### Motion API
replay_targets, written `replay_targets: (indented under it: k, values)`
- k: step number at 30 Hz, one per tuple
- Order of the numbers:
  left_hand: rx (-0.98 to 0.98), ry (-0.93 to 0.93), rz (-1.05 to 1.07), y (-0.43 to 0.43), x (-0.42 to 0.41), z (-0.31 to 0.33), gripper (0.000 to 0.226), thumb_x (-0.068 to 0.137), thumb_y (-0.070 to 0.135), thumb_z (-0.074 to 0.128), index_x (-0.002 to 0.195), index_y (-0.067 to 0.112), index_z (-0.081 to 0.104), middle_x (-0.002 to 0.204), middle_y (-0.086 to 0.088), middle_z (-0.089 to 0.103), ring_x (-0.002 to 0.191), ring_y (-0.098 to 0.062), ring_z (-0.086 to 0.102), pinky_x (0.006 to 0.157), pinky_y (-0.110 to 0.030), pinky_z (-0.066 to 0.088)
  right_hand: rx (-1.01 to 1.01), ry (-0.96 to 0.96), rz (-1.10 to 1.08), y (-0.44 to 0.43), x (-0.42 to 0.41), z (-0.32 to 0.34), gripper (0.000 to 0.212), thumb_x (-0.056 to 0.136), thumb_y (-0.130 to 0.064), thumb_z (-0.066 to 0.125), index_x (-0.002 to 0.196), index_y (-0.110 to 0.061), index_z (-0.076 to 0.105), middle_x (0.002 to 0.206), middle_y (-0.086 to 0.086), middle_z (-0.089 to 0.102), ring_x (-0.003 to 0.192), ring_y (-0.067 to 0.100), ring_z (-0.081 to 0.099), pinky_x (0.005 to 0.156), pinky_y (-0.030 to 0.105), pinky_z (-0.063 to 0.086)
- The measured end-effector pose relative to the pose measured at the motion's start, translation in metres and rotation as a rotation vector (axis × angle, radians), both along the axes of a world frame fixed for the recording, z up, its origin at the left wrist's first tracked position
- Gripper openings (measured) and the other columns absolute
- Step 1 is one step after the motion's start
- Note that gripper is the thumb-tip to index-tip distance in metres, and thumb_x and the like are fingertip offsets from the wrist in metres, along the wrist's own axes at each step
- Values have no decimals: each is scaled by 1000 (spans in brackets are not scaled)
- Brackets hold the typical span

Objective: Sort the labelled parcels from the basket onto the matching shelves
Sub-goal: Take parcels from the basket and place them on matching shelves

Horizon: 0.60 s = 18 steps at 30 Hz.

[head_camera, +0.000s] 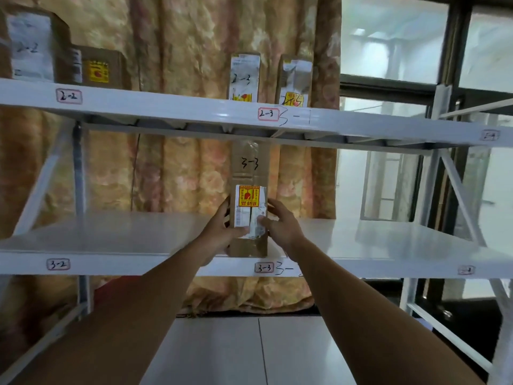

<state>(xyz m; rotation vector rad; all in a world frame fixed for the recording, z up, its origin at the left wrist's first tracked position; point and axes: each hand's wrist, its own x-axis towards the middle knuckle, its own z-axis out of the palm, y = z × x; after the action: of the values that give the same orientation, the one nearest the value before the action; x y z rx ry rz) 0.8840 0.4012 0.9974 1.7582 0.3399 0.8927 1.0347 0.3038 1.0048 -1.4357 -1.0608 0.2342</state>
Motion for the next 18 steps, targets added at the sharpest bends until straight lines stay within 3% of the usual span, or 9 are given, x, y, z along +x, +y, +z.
replay_targets:
  k: [2, 4, 6, 8, 10, 12, 15, 18]
  values:
    - [82, 68, -3, 15, 11, -1, 102, 84, -1, 78, 158, 40, 22, 137, 14, 51, 123, -13, 54, 99, -37, 53, -22, -15, 26, 13, 14, 0, 65, 86, -12, 72, 147, -28, 53, 146, -2, 59, 128, 27, 60, 104, 54, 53]
    - [147, 76, 14, 28, 25, 1, 104, 82, -5, 78, 158, 36, 19, 135, 16, 48, 115, 1, 53, 88, -19, 52, -69, -29, 52, 26, 27, -1, 85, 74, -8, 76, 151, -32, 47, 149, -5, 56, 126, 28, 61, 103, 55, 53]
    - [165, 64, 32, 41, 38, 3, 105, 83, -7, 76, 159, 35, 16, 138, 11, 46, 115, 1, 51, 81, -14, 51, -111, -43, 93, 38, 39, -3, 94, 68, -9, 75, 153, -32, 41, 147, -6, 57, 108, 28, 69, 89, 55, 60]
    - [177, 58, 62, 53, 52, 1, 105, 84, -6, 75, 159, 35, 14, 143, 8, 43, 123, -10, 50, 84, -18, 51, -124, -39, 102, 51, 48, -4, 89, 75, -2, 72, 154, -25, 40, 142, -2, 59, 91, 31, 72, 75, 56, 61]
    - [182, 51, 87, 63, 63, -3, 104, 84, -4, 77, 159, 34, 15, 143, 10, 43, 125, -15, 52, 92, -26, 52, -149, -68, 65, 66, 57, -8, 79, 84, -5, 71, 154, -23, 39, 142, -1, 59, 105, 31, 70, 81, 50, 60]
    - [177, 71, 113, 73, 74, -7, 102, 82, -6, 78, 157, 33, 20, 133, 15, 50, 115, -9, 57, 91, -26, 53, -178, -93, 45, 76, 63, -12, 74, 87, -15, 72, 153, -25, 39, 135, -1, 63, 115, 26, 66, 87, 40, 59]
    - [181, 87, 123, 84, 90, -7, 93, 77, -11, 80, 139, 34, 27, 114, 22, 54, 98, 7, 57, 86, -24, 54, -224, -112, -6, 87, 72, -16, 68, 92, -19, 67, 153, -20, 40, 138, 5, 63, 124, 27, 60, 103, 45, 53]
    - [190, 110, 122, 96, 105, -11, 88, 75, -11, 81, 131, 34, 30, 113, 21, 56, 100, 9, 56, 93, -33, 54, -273, -130, -53, 93, 81, -15, 67, 92, -12, 65, 153, -18, 38, 140, 8, 62, 125, 29, 59, 104, 45, 52]
